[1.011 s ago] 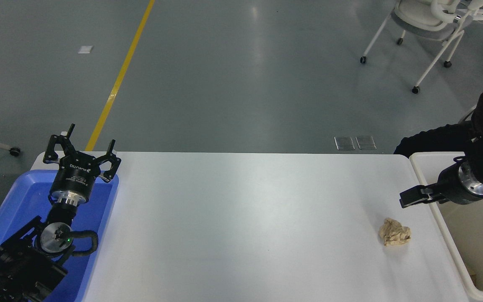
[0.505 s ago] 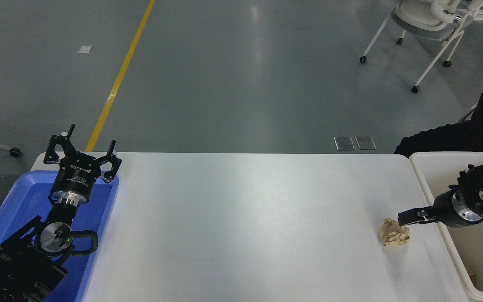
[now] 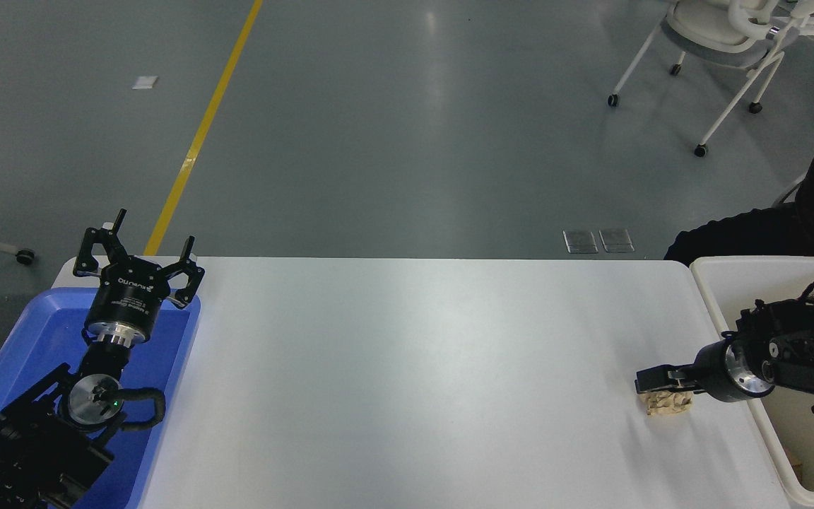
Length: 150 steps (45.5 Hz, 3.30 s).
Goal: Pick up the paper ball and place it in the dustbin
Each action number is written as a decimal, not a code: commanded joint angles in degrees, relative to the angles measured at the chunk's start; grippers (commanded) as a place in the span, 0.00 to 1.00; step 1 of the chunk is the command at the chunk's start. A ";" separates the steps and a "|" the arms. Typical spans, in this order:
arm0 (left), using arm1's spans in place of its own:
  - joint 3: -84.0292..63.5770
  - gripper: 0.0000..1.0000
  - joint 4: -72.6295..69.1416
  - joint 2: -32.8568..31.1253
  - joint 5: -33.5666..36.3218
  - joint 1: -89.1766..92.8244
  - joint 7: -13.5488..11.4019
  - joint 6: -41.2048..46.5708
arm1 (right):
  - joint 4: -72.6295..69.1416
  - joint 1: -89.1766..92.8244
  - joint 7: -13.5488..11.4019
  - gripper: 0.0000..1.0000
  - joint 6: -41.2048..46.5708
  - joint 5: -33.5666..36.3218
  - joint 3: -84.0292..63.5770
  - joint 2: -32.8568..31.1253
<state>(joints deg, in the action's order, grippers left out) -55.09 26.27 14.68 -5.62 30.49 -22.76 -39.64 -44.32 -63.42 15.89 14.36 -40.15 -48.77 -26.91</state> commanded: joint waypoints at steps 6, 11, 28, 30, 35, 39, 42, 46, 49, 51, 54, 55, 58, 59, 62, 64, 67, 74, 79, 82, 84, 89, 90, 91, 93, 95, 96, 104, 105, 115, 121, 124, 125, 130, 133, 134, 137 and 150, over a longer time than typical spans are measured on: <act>0.07 1.00 -0.07 0.00 0.00 0.00 0.00 -0.08 | 2.14 2.95 -0.25 0.33 -0.30 0.25 2.54 1.07; 0.08 1.00 0.01 0.00 0.00 0.00 0.00 -0.08 | 2.66 3.13 -0.43 0.00 -0.73 -0.01 2.45 1.16; 0.25 1.00 0.01 0.00 0.00 0.00 0.08 -0.08 | 1.00 -0.90 -0.43 0.00 -0.47 -0.19 0.70 0.72; 0.25 1.00 0.01 0.00 0.00 0.00 0.08 -0.08 | -1.19 -3.80 -0.16 0.00 -0.21 -0.10 -1.40 0.28; 0.25 1.00 0.01 0.00 0.00 0.00 0.08 -0.08 | -13.93 -18.55 0.98 0.00 0.49 0.69 -10.54 -3.14; 0.25 1.00 0.01 0.00 0.00 -0.08 0.08 -0.08 | -21.40 -29.71 1.33 0.00 2.25 1.74 -16.43 -4.90; 0.25 1.00 0.01 0.00 0.00 -0.08 0.08 -0.08 | -26.41 -37.89 2.03 0.00 4.00 1.75 -20.47 -5.87; 0.16 1.00 0.01 0.00 0.00 -0.08 0.08 -0.08 | -32.57 -48.61 3.88 0.00 7.08 1.75 -25.31 -5.79; 0.25 1.00 0.01 0.00 0.00 -0.08 0.08 -0.08 | -36.44 -56.26 4.93 0.00 10.67 1.92 -27.68 -5.52; 0.25 1.00 0.01 0.00 0.00 -0.08 0.08 -0.08 | -38.46 -60.92 5.55 0.00 13.40 1.92 -28.57 -5.26; 0.25 1.00 0.01 0.00 0.00 -0.08 0.08 -0.08 | -40.57 -66.81 6.08 0.00 17.44 2.45 -28.75 -5.17; 0.25 1.00 0.01 0.00 0.00 -0.08 0.08 -0.08 | -40.93 -68.49 6.16 0.00 18.85 2.71 -28.83 -5.08; 0.25 1.00 0.01 0.00 0.00 -0.08 0.08 -0.08 | -41.19 -71.83 6.17 0.00 22.10 3.50 -28.83 -4.73; 0.25 1.00 -0.07 0.00 0.00 -0.08 0.08 -0.08 | -41.19 -72.45 6.17 0.00 22.81 3.68 -28.92 -4.73; 0.25 1.00 0.01 0.00 0.00 -0.08 0.08 -0.08 | -41.19 -73.60 6.17 0.00 24.04 3.94 -28.92 -4.64; 0.25 1.00 0.01 0.00 0.00 -0.08 0.08 -0.08 | -41.19 -74.04 6.17 0.00 24.49 3.94 -29.10 -4.73; 0.25 1.00 0.01 0.00 0.00 -0.08 0.08 -0.08 | -41.19 -74.22 6.08 0.00 25.01 4.03 -29.45 -4.82; 0.25 1.00 0.01 0.00 0.00 -0.08 0.08 -0.08 | -41.02 -75.44 5.90 0.00 25.45 4.21 -32.26 -4.82; 0.25 1.00 -0.07 0.00 0.00 -0.17 0.08 -0.08 | -40.93 -77.11 5.90 0.00 25.37 4.21 -34.37 -5.08; 0.16 1.00 0.01 0.09 0.00 -0.17 0.08 -0.08 | -40.84 -77.12 5.90 0.00 25.45 4.12 -34.63 -5.08; 0.16 1.00 -0.07 0.09 0.00 -0.17 0.00 -0.08 | -40.76 -77.12 5.90 0.00 25.45 3.86 -34.72 -5.17; 0.16 1.00 -0.07 0.09 0.00 -0.17 0.00 -0.08 | -38.39 -76.06 5.64 0.00 25.37 1.84 -34.99 -6.31; 0.16 1.00 0.01 0.09 0.00 -0.17 0.00 -0.08 | -37.43 -75.71 5.64 0.00 25.28 0.70 -34.99 -6.75; 0.16 1.00 -0.07 0.09 0.00 -0.17 0.00 -0.08 | -36.46 -75.01 5.64 0.00 25.28 -0.70 -34.90 -7.36; 0.16 1.00 -0.07 0.09 0.00 -0.17 0.00 -0.08 | -34.09 -73.00 5.64 0.00 24.93 -3.77 -34.72 -9.12; 0.16 1.00 -0.07 0.09 0.00 -0.17 0.00 0.00 | -30.75 -70.71 5.73 0.00 24.66 -7.20 -34.37 -10.87; 0.16 1.00 0.01 0.09 0.00 -0.17 0.00 -0.08 | -28.91 -69.48 5.73 0.00 24.49 -8.78 -34.11 -11.67; 0.16 1.00 -0.07 0.09 0.00 -0.17 0.00 -0.08 | -13.96 -55.52 6.17 0.00 20.98 -13.81 -30.86 -17.99; 0.16 1.00 0.01 0.09 0.00 -0.17 0.00 -0.08 | -12.38 -53.23 6.17 0.00 19.84 -13.81 -30.25 -18.44; 0.16 1.00 0.01 0.09 0.00 -0.17 0.00 -0.08 | 5.20 -28.89 6.25 0.00 8.06 -12.76 -23.84 -22.30; 0.16 1.00 -0.07 0.09 0.00 -0.17 0.00 -0.08 | 11.79 -12.63 5.82 0.00 4.89 -11.26 -11.72 -22.75; 0.08 1.00 0.01 0.09 0.00 -0.17 0.00 -0.08 | 15.83 -4.54 5.38 0.00 3.66 -10.47 -3.81 -22.14; 0.08 1.00 0.01 0.09 0.00 -0.08 0.00 -0.08 | 17.33 -1.82 5.37 0.00 3.31 -10.21 -1.18 -21.78; 0.08 1.00 -0.07 0.09 0.00 -0.17 0.00 -0.08 | 26.11 10.05 5.20 0.00 3.04 -8.10 12.01 -17.05; -0.01 1.00 0.01 0.00 0.00 -0.08 0.00 -0.08 | 31.65 14.54 5.11 0.00 3.04 -5.38 17.47 -13.53; 0.07 1.00 0.01 0.00 0.00 -0.08 0.00 -0.17 | 32.97 15.69 5.02 0.00 3.04 -4.59 18.70 -12.39; 0.08 1.00 0.01 0.00 0.00 -0.08 0.00 -0.17 | 34.92 18.15 4.59 0.00 2.61 -2.39 20.65 -9.48; 0.08 1.00 0.01 0.00 0.00 -0.08 0.00 -0.17 | 34.65 21.41 -2.36 1.00 -4.52 1.22 25.31 -5.52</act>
<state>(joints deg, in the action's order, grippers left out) -55.03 26.26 14.69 -5.62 30.40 -22.76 -39.80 -13.21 -48.41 17.52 13.90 -42.00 -30.42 -36.51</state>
